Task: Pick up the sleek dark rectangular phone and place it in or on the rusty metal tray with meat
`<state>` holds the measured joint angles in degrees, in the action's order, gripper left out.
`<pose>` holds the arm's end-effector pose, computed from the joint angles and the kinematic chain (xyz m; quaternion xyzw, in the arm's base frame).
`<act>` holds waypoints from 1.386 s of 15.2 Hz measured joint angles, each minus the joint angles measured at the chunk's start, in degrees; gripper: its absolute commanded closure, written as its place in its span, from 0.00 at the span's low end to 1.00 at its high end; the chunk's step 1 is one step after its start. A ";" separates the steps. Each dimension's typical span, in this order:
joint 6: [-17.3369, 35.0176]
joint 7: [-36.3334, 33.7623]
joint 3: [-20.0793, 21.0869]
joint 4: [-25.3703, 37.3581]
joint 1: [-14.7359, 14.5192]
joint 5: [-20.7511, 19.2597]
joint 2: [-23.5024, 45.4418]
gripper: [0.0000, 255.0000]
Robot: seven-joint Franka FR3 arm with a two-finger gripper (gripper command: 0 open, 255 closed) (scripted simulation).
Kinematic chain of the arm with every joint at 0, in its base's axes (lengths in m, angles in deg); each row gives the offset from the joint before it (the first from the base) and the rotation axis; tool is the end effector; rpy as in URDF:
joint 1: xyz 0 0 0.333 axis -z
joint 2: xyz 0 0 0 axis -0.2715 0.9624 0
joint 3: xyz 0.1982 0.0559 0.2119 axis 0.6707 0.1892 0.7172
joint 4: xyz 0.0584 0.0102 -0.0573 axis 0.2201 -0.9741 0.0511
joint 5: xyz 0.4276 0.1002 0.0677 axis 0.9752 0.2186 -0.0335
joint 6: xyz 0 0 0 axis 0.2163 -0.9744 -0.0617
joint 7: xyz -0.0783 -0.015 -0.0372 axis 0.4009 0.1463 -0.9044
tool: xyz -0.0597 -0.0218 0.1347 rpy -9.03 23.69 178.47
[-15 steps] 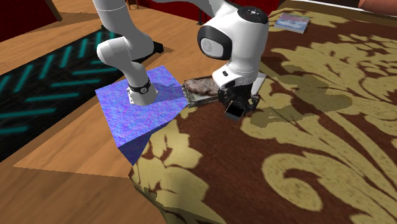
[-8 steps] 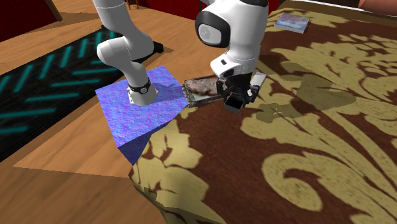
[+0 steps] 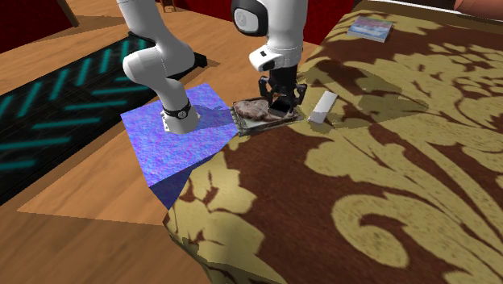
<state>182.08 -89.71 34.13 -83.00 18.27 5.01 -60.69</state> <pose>0.4640 0.2562 0.3733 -0.8779 0.4778 -0.0019 0.0313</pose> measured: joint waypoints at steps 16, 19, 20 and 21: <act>3.44 -2.12 2.65 -16.49 -7.50 9.26 -14.10 1.00; 6.05 -2.11 3.43 -17.92 -7.45 9.55 -12.91 1.00; 7.12 -2.01 3.67 -18.49 -7.37 9.63 -12.39 1.00; 8.46 -2.08 4.13 -18.99 -7.25 9.68 -11.53 1.00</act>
<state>190.54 -91.79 38.26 -101.99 11.02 14.69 -72.22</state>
